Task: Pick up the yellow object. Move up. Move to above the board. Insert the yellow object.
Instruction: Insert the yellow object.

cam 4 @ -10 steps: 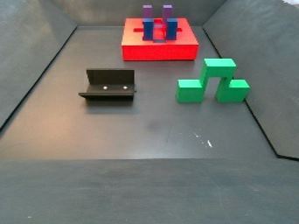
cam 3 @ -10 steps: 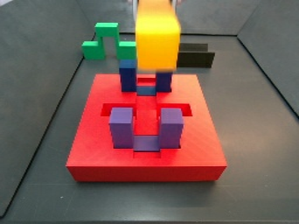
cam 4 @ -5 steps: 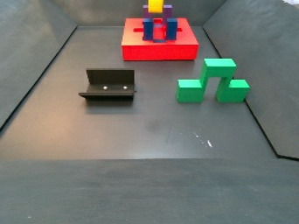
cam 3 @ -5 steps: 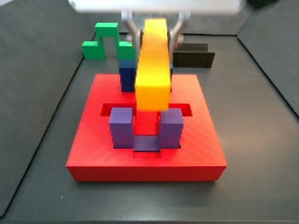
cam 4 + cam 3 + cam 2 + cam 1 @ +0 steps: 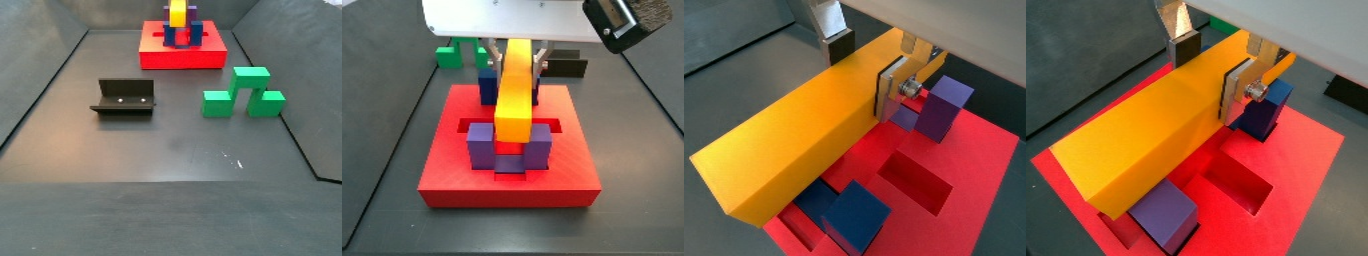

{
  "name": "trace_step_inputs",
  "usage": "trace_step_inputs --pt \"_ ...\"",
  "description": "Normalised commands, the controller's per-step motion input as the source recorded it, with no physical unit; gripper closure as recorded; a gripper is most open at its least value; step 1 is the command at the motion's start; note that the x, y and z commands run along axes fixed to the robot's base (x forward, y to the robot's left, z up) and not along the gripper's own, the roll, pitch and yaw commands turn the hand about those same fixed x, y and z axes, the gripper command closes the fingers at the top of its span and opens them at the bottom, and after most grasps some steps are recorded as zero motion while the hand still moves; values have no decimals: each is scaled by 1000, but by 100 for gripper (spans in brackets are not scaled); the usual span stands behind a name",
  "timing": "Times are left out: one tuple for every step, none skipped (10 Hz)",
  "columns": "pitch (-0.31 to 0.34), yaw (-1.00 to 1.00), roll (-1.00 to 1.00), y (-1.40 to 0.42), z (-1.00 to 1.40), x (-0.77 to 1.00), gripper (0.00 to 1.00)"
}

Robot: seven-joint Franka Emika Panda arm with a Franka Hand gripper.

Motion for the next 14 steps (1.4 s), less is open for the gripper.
trace_step_inputs --pt "-7 129 -6 0 -31 0 100" --pt "0 120 0 0 -86 0 100" --pt "0 140 0 0 -86 0 100" --pt "0 57 0 0 -17 -163 100" --pt "-4 17 0 0 -17 -151 100" --pt "-3 29 0 0 -11 -89 100" --pt "0 43 0 0 0 -77 100" --pt "-9 46 0 0 -17 -91 100" --pt "-16 94 0 0 -29 -69 100" --pt "-27 186 0 0 -9 -23 100" --pt "-29 177 0 0 -11 -29 100" --pt "-34 163 0 0 -29 -43 100" --pt "-23 163 0 0 -11 0 100" --pt "-6 137 0 0 0 0 100"
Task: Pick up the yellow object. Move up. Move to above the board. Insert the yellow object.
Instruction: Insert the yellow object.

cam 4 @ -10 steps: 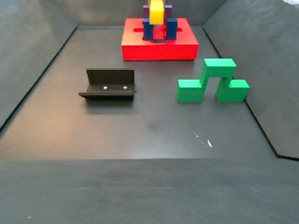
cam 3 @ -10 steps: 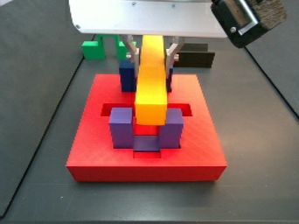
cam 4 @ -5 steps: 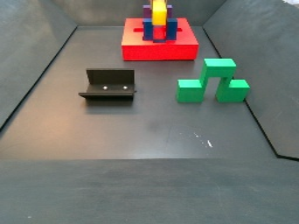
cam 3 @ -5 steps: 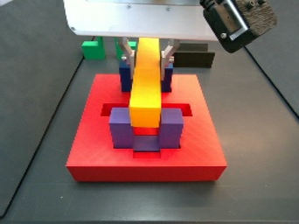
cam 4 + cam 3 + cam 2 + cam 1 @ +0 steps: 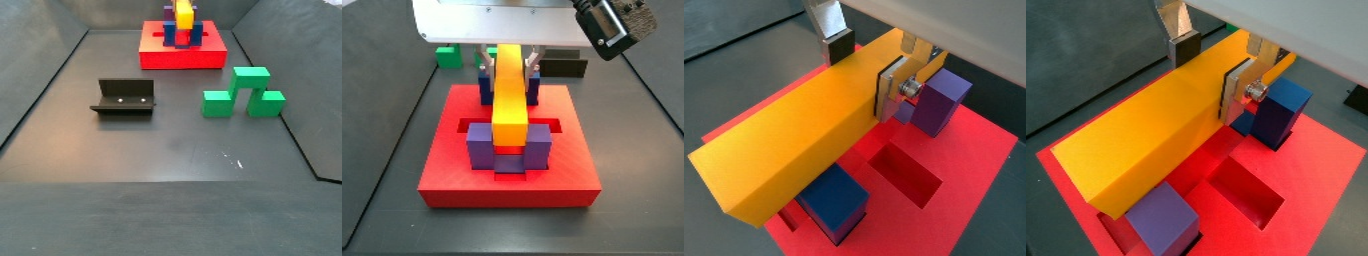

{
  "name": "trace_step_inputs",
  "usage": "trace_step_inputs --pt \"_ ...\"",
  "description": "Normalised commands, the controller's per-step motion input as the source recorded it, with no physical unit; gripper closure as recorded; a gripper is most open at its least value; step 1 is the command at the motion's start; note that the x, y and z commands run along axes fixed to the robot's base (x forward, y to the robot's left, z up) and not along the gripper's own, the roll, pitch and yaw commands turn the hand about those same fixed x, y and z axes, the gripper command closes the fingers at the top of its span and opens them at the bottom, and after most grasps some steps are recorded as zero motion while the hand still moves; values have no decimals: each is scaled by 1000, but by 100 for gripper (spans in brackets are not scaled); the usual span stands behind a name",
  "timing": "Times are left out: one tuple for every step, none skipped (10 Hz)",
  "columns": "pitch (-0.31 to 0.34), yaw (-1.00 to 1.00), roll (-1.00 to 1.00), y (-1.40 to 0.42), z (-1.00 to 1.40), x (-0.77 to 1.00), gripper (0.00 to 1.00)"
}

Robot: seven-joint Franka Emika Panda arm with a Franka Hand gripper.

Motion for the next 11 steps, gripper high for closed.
trace_step_inputs --pt "0 109 0 0 -14 0 100" --pt "0 89 29 -23 -34 0 100" --pt "0 0 114 -63 -94 163 100" --pt "0 -14 141 -37 -157 129 100" --pt "0 -11 119 -23 -171 123 100" --pt "0 -23 96 -23 -171 209 100" --pt "0 -34 104 -23 -171 237 100" --pt "0 -20 106 -23 -149 171 100" --pt "0 0 50 -9 -146 129 100" --pt "0 0 14 0 -149 46 100" --pt "-4 0 3 0 -200 0 100"
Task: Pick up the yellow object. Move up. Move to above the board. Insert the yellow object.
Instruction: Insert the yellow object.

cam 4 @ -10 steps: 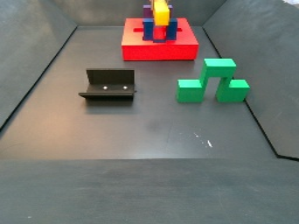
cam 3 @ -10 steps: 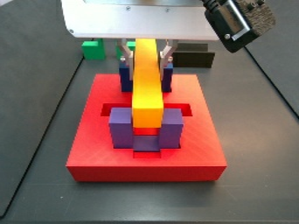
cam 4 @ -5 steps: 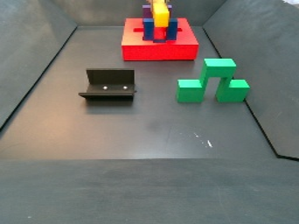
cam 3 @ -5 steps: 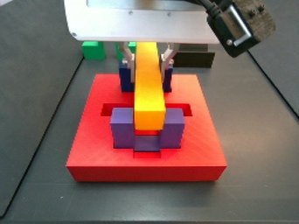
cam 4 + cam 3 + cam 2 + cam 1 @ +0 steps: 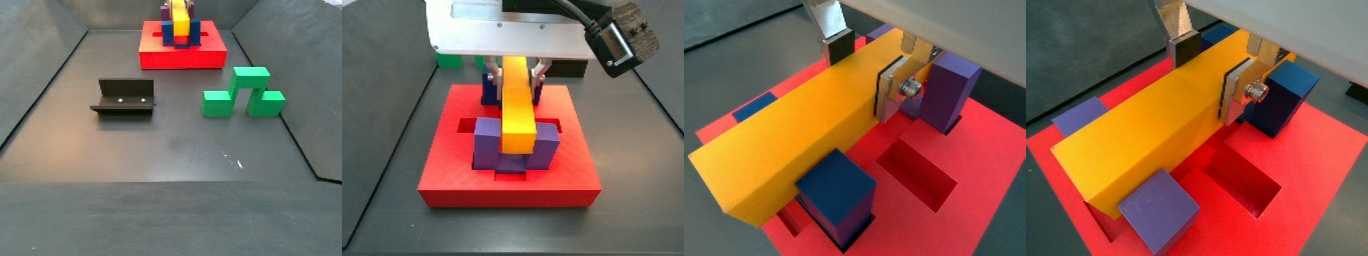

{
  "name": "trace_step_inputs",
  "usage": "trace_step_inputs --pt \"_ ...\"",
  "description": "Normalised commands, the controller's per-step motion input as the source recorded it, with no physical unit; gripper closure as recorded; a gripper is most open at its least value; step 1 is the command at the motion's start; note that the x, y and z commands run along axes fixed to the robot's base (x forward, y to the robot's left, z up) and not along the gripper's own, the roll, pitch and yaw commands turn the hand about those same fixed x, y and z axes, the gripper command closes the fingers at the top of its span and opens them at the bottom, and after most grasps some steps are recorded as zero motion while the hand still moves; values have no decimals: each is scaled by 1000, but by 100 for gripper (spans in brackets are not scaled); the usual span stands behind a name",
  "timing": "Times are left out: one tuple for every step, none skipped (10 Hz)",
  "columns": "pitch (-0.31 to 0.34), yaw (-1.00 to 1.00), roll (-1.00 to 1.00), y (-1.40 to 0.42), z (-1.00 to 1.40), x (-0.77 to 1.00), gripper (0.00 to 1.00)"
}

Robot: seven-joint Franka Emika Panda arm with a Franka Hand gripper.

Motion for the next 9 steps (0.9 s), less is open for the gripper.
trace_step_inputs --pt "-26 0 0 0 -229 0 100" --pt "-50 11 0 -71 -243 0 100" --pt "-40 9 0 -103 -243 0 100" --pt "-27 0 0 -94 -217 0 100" --pt "-24 0 0 -109 -186 0 100" --pt "-30 0 0 -114 -200 0 100" --pt "-21 0 0 -91 -191 0 100" --pt "0 0 0 -60 -157 0 100" --pt "0 0 11 -40 -160 0 100"
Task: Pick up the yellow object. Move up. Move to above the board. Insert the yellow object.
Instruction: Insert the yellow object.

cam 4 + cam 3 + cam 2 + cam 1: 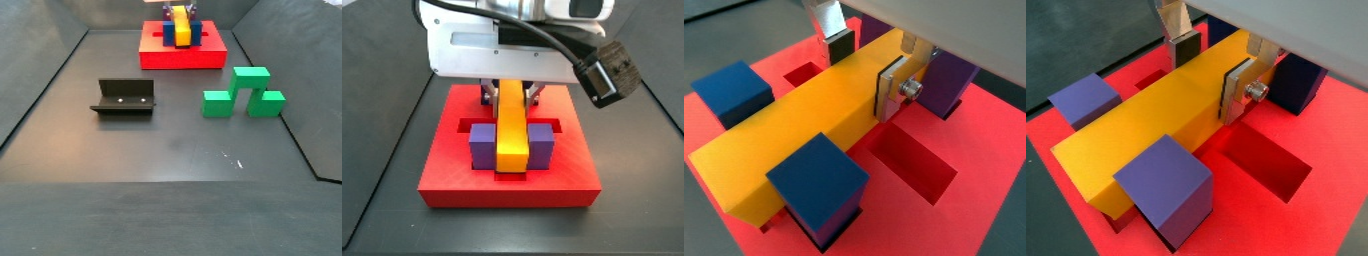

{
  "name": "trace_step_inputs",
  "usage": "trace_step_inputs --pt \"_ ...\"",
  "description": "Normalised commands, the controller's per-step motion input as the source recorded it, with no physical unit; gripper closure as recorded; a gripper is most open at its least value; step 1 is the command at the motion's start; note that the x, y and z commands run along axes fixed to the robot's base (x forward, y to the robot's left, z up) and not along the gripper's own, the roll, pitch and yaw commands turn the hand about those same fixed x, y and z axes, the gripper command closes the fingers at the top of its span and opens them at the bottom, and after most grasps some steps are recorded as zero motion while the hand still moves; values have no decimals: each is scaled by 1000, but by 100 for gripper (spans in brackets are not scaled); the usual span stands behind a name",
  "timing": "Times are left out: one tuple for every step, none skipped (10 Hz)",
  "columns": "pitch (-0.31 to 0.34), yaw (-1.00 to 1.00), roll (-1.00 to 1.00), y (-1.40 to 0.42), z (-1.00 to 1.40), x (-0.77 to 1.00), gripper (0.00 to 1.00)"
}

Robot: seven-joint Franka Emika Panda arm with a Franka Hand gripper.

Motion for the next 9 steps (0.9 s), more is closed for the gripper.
trace_step_inputs --pt "0 0 4 -26 -160 0 100" --pt "0 0 0 -11 -174 0 100" --pt "-1 0 4 -6 -186 0 100" --pt "-6 0 0 -17 -177 0 100" --pt "-19 0 0 -57 -134 0 100" --pt "-30 0 0 -46 -109 31 100" --pt "0 -17 80 -66 -100 249 100" --pt "0 -86 80 -49 -86 306 100" --pt "0 -86 54 -57 -63 269 100"
